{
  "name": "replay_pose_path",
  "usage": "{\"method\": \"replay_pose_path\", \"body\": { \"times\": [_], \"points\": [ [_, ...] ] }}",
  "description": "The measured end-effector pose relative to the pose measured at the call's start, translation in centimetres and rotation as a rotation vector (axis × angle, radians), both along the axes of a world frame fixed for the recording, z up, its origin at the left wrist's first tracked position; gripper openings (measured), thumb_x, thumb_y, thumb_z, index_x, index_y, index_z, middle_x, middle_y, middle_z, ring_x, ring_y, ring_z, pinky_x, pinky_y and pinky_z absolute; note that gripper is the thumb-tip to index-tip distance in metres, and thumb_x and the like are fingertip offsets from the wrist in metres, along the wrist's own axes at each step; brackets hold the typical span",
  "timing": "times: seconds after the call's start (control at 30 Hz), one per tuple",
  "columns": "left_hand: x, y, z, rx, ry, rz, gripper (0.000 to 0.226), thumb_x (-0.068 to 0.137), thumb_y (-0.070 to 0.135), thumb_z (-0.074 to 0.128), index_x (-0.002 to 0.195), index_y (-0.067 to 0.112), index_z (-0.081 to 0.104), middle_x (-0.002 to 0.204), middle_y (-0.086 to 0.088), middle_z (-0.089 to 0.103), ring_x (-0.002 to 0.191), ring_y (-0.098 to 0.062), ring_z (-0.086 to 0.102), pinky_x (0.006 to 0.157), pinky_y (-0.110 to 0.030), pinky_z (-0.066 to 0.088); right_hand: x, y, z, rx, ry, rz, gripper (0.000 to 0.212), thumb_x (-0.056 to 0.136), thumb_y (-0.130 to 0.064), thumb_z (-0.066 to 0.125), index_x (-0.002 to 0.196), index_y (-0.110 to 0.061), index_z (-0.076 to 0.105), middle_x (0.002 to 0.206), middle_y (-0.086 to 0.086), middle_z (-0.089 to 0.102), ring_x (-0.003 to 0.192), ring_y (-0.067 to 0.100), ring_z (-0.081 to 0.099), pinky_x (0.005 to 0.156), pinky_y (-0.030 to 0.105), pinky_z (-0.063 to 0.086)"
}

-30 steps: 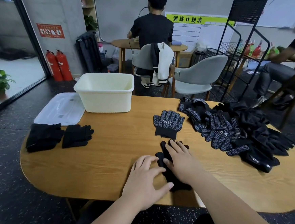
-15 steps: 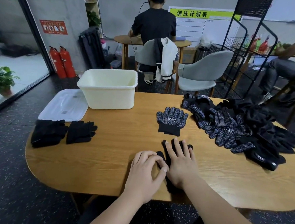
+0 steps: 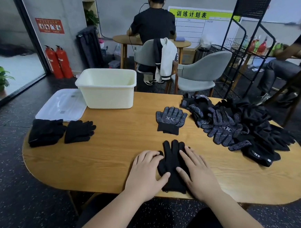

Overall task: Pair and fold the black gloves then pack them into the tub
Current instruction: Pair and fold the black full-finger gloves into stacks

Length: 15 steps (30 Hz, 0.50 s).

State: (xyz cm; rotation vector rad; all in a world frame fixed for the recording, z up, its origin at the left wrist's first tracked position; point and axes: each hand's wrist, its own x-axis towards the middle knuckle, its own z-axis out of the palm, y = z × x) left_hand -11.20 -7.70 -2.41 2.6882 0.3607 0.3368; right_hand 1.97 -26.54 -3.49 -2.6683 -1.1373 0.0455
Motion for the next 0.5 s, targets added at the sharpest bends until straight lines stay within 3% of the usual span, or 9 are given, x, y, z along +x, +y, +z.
{"method": "replay_pose_path", "body": {
  "times": [0.07,0.2,0.4,0.5],
  "points": [
    [-0.2,0.1,-0.2,-0.009,-0.036,-0.008,0.063,0.099,0.068,0.04,0.153,0.037,0.046,0.157,0.025,0.033,0.153,-0.003,0.015,0.129,-0.034,0.017,-0.4,-0.3,0.0,0.116,-0.013,-0.024,0.071,0.103,-0.071,0.019,0.165,-0.036,0.023,0.175,-0.014,0.003,0.161,0.007,-0.001,0.131,0.037,0.013],
    [-0.7,0.4,-0.1,-0.077,-0.08,-0.057,0.053,0.097,0.066,0.049,0.143,0.041,0.056,0.149,0.031,0.039,0.147,0.005,0.02,0.127,-0.032,0.018,-1.1,-1.1,-0.3,0.297,-0.092,-0.003,0.049,0.102,-0.061,0.048,0.138,-0.031,0.064,0.151,-0.017,0.05,0.14,0.014,0.046,0.111,0.042,0.047],
    [-0.3,0.3,-0.1,-0.029,-0.04,-0.061,0.055,0.099,0.067,0.047,0.147,0.04,0.055,0.155,0.029,0.038,0.151,0.002,0.017,0.129,-0.034,0.014,-1.1,-1.2,-0.1,0.343,-0.124,0.036,0.039,0.1,-0.055,0.06,0.13,-0.032,0.069,0.144,-0.019,0.056,0.139,0.014,0.045,0.113,0.038,0.046],
    [-0.4,0.3,-0.3,-0.046,-0.073,-0.04,0.051,0.101,0.063,0.049,0.147,0.041,0.054,0.157,0.028,0.036,0.154,0.002,0.014,0.129,-0.031,0.012,-1.6,-1.6,0.1,0.427,-0.151,0.15,0.026,0.099,-0.048,0.067,0.115,-0.03,0.076,0.129,-0.017,0.063,0.124,0.015,0.053,0.102,0.038,0.049]
  ]
}}
